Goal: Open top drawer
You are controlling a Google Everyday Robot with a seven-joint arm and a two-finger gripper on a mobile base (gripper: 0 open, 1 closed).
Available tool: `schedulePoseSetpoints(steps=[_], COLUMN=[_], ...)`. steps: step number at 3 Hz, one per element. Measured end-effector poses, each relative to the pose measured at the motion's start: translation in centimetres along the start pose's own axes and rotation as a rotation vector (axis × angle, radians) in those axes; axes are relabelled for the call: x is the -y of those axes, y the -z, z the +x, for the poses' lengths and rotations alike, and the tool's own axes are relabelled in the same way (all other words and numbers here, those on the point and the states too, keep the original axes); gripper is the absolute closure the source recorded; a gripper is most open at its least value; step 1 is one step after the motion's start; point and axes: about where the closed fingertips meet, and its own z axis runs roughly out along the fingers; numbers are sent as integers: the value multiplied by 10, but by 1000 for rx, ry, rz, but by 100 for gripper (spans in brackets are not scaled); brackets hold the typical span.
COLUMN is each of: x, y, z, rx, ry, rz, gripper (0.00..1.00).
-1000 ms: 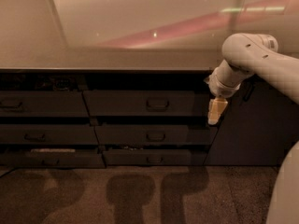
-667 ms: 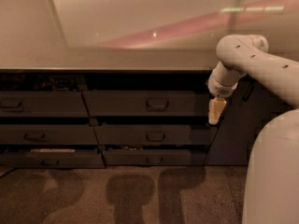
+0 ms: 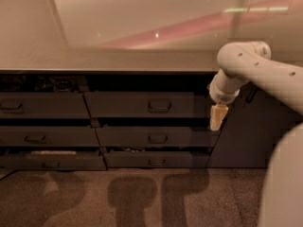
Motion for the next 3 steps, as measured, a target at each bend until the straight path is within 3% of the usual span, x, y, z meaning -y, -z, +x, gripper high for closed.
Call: schedulePoseSetpoints(steps=[1,2,3], x=[-55,-55,-36], y=[10,9,9], z=[-14,-14,-7], rx=[82,82,58], ry=[93,93,37], rz=[155,155,140], gripper=[0,0,0])
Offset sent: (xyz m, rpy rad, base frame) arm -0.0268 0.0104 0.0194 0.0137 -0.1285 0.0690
